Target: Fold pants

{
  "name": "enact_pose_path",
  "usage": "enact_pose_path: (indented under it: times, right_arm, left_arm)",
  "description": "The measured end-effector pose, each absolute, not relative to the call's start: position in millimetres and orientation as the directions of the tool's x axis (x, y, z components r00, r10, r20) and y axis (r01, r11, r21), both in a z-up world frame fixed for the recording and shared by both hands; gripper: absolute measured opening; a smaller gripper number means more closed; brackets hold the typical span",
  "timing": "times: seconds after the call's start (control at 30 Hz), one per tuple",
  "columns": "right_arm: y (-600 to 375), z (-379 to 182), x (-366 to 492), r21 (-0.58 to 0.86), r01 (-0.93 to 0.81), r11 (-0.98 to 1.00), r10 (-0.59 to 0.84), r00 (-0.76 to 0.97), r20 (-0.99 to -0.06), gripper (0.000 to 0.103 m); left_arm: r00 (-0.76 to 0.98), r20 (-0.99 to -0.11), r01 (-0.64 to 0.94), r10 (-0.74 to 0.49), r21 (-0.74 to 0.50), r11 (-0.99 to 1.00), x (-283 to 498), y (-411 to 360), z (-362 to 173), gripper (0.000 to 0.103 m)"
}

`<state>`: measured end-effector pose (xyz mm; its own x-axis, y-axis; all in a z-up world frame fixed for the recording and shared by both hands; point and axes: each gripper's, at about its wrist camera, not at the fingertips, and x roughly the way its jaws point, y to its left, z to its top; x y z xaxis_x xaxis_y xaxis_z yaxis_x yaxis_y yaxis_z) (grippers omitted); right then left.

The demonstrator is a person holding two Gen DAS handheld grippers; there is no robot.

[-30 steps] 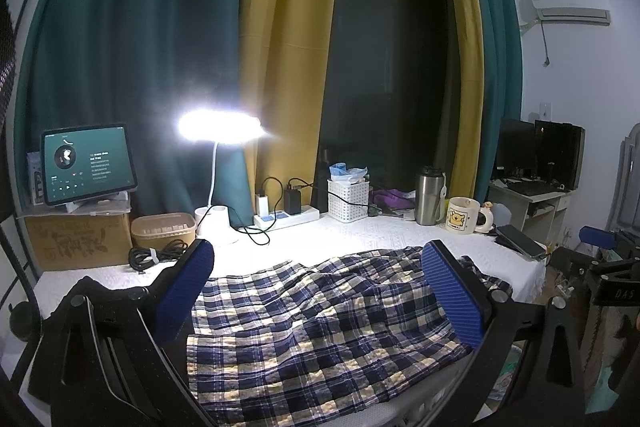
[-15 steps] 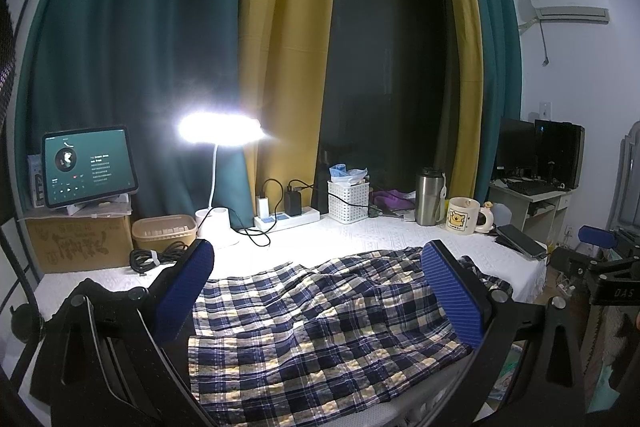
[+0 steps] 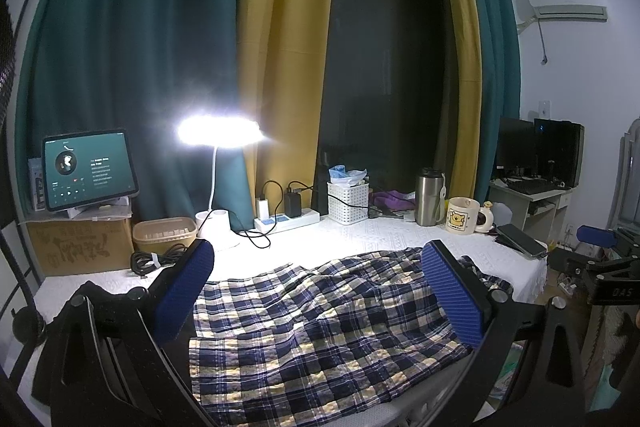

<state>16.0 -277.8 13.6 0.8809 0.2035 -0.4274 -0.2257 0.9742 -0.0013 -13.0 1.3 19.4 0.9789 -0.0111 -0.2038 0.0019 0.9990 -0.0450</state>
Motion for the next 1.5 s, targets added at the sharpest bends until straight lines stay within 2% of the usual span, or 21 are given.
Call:
enact_pose_path:
  times: [0.3, 0.53, 1.1, 1.5]
  right_arm:
    - [-277, 10, 29, -0.021, -0.233, 0.972, 0.200, 0.874, -0.442, 0.103]
    - [-272, -2, 65, -0.035, -0.242, 0.970, 0.194, 0.849, -0.492, 0.103]
    - [-274, -22, 156, -0.046, -0.218, 0.975, 0.152, 0.803, -0.576, 0.103]
    - [-270, -43, 216, -0.032, -0.232, 0.972, 0.159, 0.753, -0.638, 0.103]
  left_arm:
    - [0.981, -0.194, 0.007, -0.007, -0.004, 1.000, 0, 1, 23, 0.102]
    - [0.975, -0.221, 0.011, -0.001, 0.043, 0.999, 28, -8, 12, 0.102]
    - [0.950, -0.312, 0.015, 0.003, 0.056, 0.998, 100, -4, -7, 0.102]
    - [0.904, -0.422, -0.061, 0.063, 0.019, 0.998, 153, 21, -26, 0.102]
